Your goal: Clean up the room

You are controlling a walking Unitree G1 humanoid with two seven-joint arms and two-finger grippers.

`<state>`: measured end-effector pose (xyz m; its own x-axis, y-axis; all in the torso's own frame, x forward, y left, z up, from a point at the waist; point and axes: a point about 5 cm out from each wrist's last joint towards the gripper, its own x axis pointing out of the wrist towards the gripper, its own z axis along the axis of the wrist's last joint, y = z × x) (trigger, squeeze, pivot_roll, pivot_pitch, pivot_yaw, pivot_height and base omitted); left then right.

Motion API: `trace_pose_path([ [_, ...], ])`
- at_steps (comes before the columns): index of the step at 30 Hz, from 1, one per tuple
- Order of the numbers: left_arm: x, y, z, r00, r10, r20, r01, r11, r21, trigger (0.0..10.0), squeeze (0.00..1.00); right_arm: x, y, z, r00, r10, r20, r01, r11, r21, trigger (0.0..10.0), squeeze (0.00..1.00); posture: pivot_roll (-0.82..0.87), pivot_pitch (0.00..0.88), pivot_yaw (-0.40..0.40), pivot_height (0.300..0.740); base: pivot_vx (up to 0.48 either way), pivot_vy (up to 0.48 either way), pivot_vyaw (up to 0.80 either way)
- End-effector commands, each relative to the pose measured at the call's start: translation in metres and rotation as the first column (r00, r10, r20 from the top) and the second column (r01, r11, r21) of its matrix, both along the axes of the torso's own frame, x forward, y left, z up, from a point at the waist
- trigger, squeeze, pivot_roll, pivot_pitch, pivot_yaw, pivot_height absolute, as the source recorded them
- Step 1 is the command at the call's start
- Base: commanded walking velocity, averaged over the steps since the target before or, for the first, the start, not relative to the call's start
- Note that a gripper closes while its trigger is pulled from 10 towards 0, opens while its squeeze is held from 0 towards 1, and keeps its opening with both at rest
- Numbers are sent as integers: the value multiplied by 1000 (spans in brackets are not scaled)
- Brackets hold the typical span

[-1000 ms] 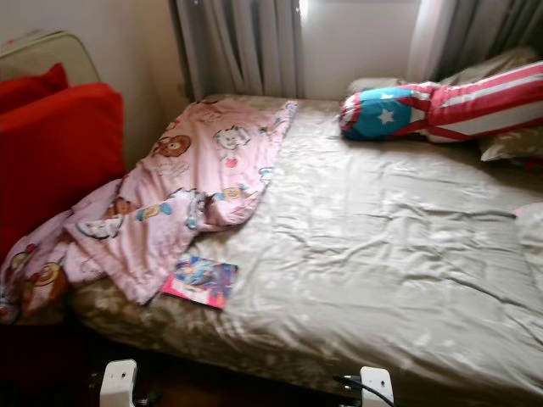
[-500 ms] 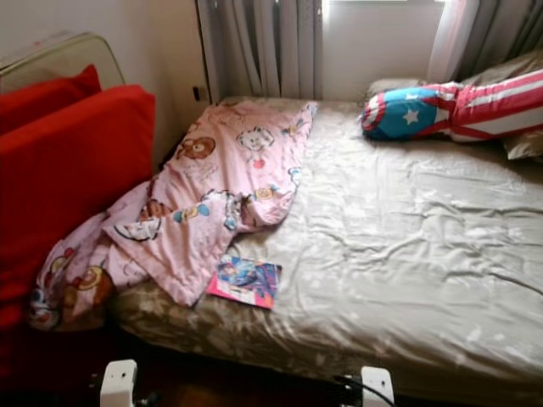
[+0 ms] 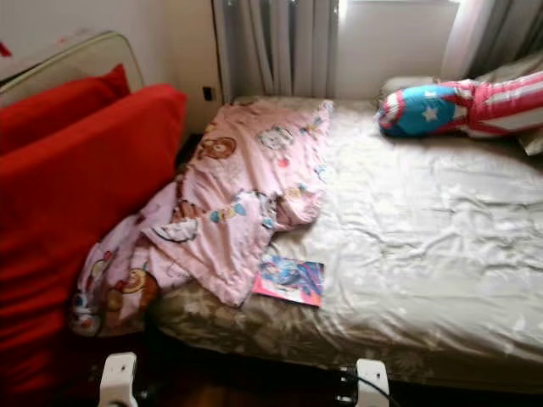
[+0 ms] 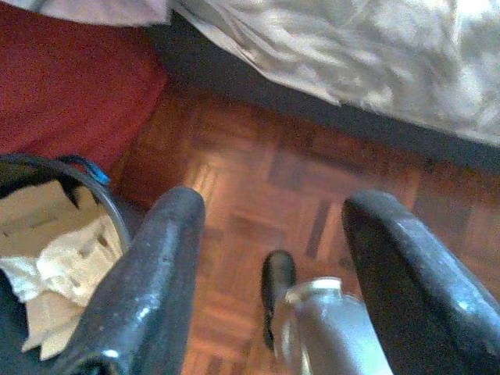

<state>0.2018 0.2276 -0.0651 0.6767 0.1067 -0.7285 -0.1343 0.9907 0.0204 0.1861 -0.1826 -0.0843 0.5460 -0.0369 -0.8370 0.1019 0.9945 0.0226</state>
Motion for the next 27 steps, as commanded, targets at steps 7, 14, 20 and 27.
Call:
trace_pose_path([
  [7,7,-8,1,1000,16,-2,-16,999,-28,10000,0,12,-6,7,1000,5,24,-5,1000,-18,10000,0,-4,0,-19,740,0,0,0],
  [14,16,-11,5,1000,25,2,-25,999,-33,10000,0,22,-9,12,999,-12,50,13,1000,-14,10000,0,-23,0,-13,740,0,0,0],
  [20,17,-11,6,1000,31,0,-31,999,-31,10000,0,23,-11,13,999,7,49,-6,1000,-22,10000,0,-20,0,-17,740,0,0,0],
  [27,14,-10,4,1000,26,-10,-26,999,-32,10000,0,20,-13,12,999,23,37,-22,999,-29,10000,0,-31,0,3,740,0,0,0],
])
